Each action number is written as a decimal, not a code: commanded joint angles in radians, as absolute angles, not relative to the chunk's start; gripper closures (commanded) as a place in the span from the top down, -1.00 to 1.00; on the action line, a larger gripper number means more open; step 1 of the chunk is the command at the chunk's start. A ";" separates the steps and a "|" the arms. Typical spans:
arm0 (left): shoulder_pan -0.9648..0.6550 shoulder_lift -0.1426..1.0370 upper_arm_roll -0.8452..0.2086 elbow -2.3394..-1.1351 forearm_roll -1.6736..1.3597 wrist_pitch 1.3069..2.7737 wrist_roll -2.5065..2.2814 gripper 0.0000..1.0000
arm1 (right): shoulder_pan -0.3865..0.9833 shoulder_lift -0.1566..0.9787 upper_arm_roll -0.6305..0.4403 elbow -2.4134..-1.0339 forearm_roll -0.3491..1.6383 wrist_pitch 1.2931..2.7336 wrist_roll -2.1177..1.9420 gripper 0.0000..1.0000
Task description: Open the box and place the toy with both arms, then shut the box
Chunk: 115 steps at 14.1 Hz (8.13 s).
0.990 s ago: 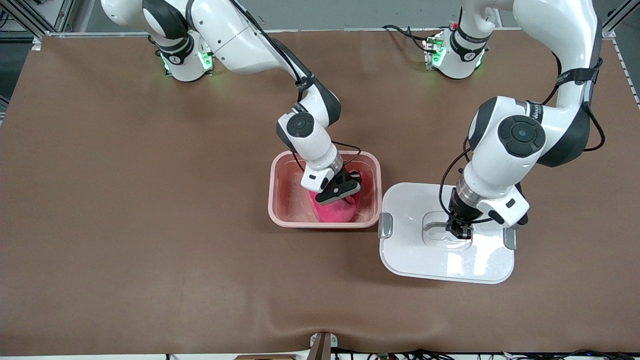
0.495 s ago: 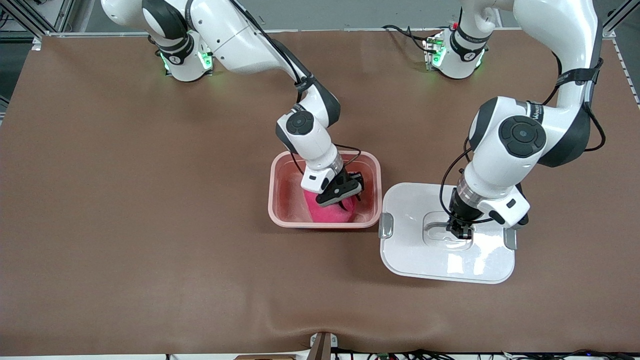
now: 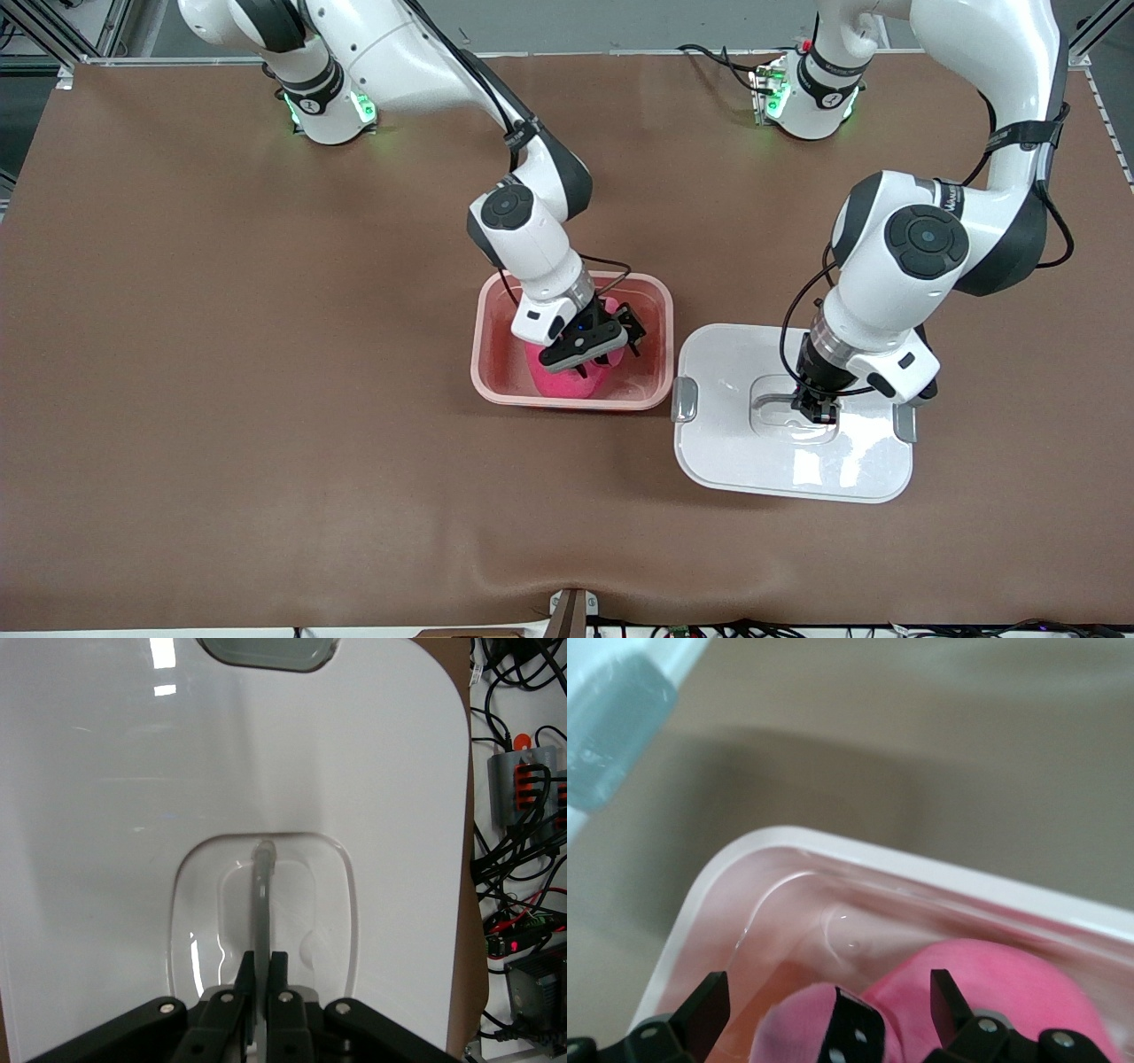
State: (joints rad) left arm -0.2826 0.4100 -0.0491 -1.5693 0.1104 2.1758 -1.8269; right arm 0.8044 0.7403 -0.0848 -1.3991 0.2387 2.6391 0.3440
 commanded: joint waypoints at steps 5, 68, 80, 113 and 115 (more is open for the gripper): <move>-0.273 0.351 -0.061 -1.615 0.089 2.189 -1.809 -1.00 | 0.698 0.522 -0.071 -1.451 0.213 2.277 0.200 1.00; -0.759 0.562 -0.058 -1.469 0.258 2.194 -2.433 -1.00 | -0.008 0.031 -0.077 -1.516 0.015 1.453 0.005 1.00; -0.762 0.571 -0.060 -1.462 0.256 2.210 -2.442 -1.00 | -0.005 0.032 -0.072 -1.493 -0.005 1.454 0.000 1.00; -0.767 0.598 -0.063 -1.477 0.282 2.243 -2.482 -1.00 | -0.011 0.038 -0.075 -1.473 -0.002 1.453 -0.002 1.00; -0.767 0.598 -0.061 -1.489 0.282 2.243 -2.482 -1.00 | -0.012 0.038 -0.075 -1.473 -0.002 1.453 -0.002 1.00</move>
